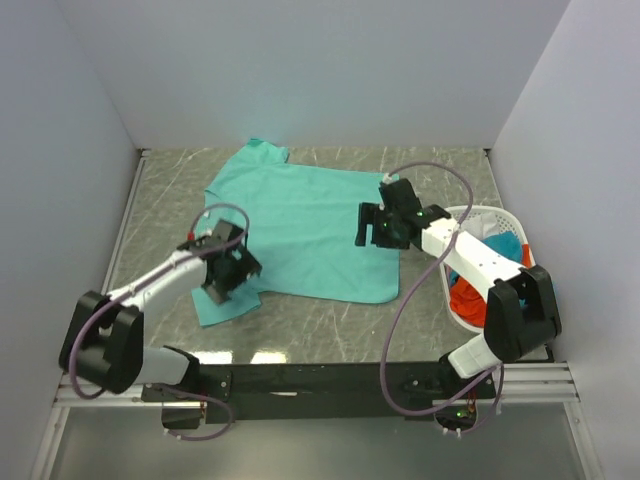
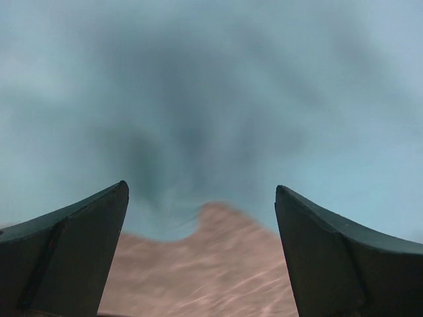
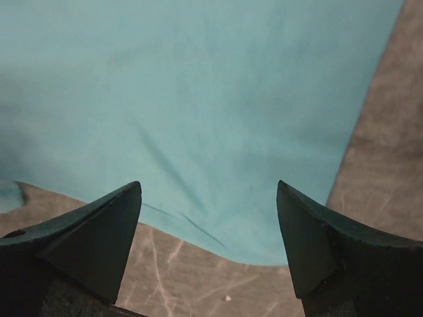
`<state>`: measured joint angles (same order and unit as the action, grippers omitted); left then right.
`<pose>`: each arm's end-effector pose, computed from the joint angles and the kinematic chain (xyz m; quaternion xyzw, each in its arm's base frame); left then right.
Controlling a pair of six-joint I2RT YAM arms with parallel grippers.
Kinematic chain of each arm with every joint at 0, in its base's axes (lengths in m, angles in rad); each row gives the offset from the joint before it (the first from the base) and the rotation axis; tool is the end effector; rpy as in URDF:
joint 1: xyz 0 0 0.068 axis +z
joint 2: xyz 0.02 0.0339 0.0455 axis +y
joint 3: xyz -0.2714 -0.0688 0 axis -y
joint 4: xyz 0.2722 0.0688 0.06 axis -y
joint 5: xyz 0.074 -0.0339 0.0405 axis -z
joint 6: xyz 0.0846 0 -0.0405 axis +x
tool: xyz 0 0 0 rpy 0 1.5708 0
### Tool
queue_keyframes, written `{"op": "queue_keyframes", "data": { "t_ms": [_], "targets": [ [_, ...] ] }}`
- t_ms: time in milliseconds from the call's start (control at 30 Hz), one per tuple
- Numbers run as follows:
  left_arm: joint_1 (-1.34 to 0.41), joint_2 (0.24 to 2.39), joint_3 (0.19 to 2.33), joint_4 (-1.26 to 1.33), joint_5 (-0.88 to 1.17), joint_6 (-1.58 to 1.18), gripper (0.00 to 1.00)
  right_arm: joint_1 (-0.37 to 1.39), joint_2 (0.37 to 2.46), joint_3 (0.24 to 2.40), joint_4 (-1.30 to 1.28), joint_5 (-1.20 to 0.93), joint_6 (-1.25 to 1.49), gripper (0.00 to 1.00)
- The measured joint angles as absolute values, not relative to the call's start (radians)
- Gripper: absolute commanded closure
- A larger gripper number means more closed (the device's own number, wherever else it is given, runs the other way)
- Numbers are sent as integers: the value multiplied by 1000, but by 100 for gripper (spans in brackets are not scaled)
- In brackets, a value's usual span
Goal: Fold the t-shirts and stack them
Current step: Flatten the tshirt out
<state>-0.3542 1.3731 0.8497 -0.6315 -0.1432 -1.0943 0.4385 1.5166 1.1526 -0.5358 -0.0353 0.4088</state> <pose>0.2820 -0.0914 0.1512 -0.3667 0.9045 -0.0840 0.2006 0.3424 0.1639 0.2195 -0.0198 0.9439 0.1505 0.2932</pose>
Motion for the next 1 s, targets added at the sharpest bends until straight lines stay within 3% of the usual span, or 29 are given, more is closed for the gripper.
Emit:
{"op": "queue_keyframes", "data": {
  "t_ms": [133,400,700,833,933,1000],
  "targets": [
    [-464,1247,642,-704,-155,-1232,1,424,1464,1034,-525,-27,438,11],
    [-547,916,528,-798,-223,-1479,0,421,1415,1007,-476,-54,452,11],
    [-547,817,421,-869,-337,-1729,1,421,1408,992,-463,-89,448,11],
    [-546,800,408,-878,-393,-1819,9,421,1377,939,-464,-101,448,11],
    [-540,807,403,-877,-433,-1855,22,421,1343,892,-463,-102,448,11],
    [-530,821,402,-870,-451,-1859,26,421,1314,858,-463,-101,448,11]
  ]
}}
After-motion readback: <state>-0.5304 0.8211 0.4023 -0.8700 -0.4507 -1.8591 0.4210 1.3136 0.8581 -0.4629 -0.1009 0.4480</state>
